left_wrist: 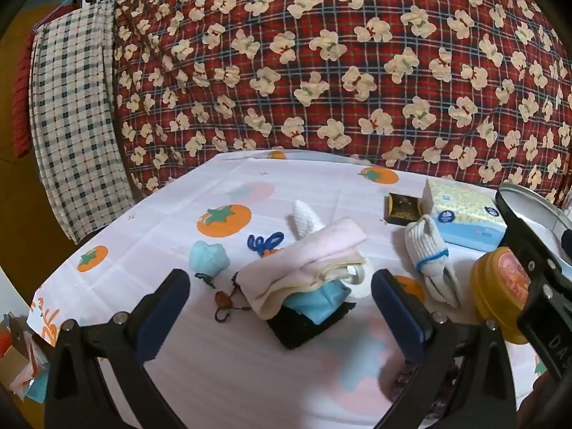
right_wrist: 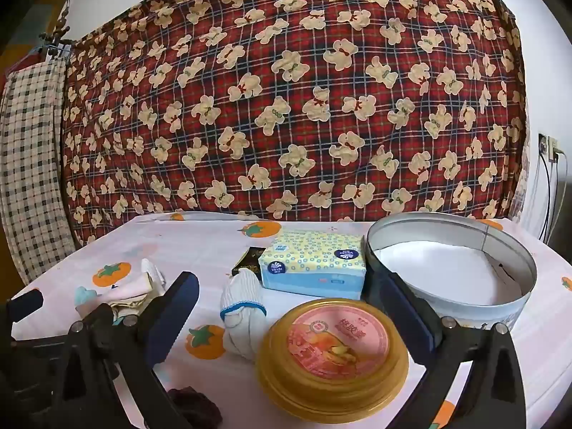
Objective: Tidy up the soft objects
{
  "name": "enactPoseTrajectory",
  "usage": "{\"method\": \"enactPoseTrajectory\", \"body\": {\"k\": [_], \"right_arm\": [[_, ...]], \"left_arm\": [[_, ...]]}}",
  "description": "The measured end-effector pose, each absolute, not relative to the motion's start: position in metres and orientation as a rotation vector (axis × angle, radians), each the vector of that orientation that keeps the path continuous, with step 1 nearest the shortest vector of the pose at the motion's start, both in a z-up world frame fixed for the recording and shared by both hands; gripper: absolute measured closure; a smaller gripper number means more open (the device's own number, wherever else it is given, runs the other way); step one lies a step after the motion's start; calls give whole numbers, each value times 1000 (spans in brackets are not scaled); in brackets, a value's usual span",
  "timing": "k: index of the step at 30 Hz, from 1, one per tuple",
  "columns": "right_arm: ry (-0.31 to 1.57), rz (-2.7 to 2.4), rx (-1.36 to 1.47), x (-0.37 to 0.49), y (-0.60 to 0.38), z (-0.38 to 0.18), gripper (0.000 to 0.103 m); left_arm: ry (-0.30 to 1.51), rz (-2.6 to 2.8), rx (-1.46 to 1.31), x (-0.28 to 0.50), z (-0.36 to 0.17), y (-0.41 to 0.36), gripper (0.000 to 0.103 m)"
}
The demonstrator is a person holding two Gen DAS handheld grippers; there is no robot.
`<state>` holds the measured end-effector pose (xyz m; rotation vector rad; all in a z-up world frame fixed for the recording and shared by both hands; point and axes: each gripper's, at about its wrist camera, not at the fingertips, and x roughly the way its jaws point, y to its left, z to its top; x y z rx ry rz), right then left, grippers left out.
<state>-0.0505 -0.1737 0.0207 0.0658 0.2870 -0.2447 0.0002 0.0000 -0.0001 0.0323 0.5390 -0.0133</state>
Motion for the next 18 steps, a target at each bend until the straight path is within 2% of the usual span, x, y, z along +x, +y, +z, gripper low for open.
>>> {"method": "enactPoseTrajectory", "body": {"k": [18], "right_arm": [[301,-245,67,-51,-175,21,0]], "left_arm": [[535,-7,35,0,0,0,0]]}}
